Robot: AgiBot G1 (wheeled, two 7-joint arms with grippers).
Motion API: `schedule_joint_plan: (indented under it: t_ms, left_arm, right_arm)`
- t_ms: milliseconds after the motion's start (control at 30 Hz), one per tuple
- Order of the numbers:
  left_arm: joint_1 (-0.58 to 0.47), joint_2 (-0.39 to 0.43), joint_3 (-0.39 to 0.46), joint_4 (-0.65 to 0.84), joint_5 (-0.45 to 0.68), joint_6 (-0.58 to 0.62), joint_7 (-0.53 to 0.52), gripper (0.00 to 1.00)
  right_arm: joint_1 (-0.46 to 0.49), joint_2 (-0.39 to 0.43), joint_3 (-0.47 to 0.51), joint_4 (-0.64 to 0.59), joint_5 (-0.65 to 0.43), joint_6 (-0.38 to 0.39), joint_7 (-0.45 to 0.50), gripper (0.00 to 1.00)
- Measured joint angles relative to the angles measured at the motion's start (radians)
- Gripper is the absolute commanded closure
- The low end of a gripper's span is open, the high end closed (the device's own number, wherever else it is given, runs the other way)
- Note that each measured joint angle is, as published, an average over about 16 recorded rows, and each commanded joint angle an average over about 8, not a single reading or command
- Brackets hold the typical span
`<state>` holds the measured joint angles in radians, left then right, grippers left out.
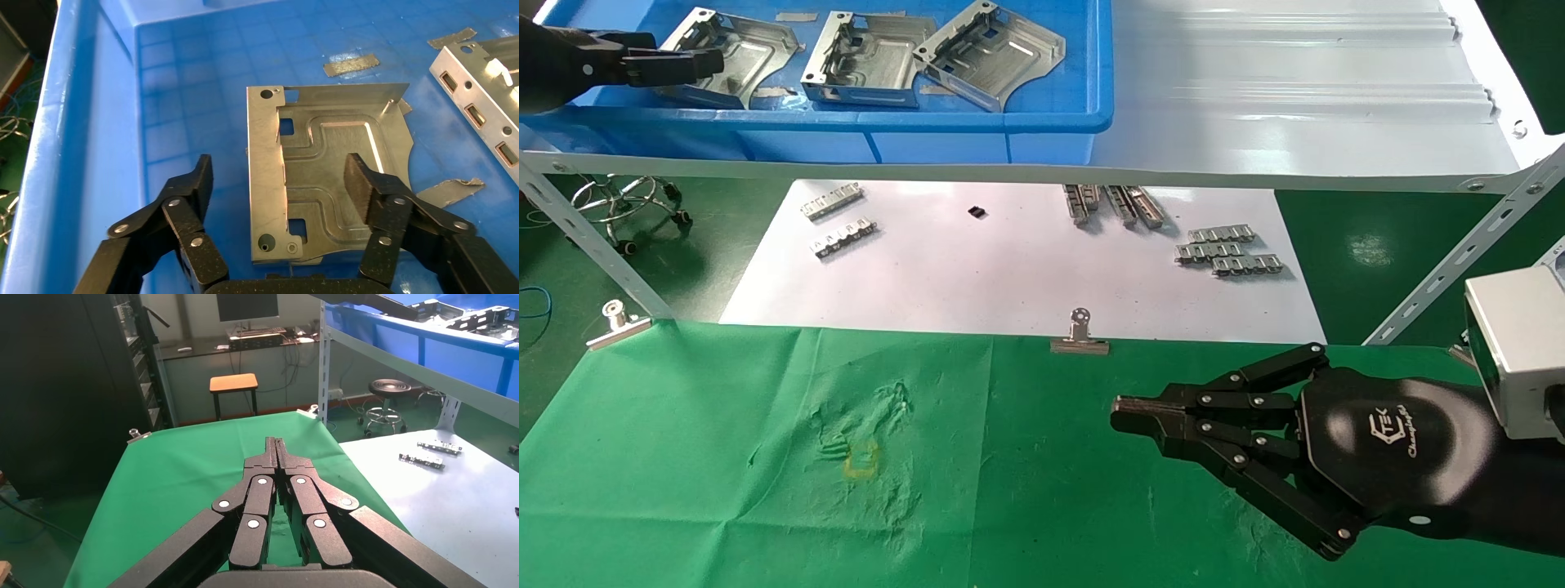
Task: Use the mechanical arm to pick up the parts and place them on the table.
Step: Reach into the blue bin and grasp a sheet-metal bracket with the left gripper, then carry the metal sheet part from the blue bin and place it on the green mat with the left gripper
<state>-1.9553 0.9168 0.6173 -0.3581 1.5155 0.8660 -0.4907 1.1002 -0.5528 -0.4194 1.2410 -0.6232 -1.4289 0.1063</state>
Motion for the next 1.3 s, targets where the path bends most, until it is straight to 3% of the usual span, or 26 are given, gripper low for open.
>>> schedule_joint_plan:
  t_ms: [933,1300]
  left_arm:
    - [0.005,-0.004,-0.034,0.003,-0.048,-0.011,0.042,1.0]
    - [0.038,-0.064,-0.103,-0.113,-0.183,0.156,0.127,1.0]
  right_arm:
    - [0.0,0.0,0.0,0.0,0.0,0.0,0.0,1.0]
    - [0.0,0.0,0.0,0.0,0.0,0.0,0.0,1.0]
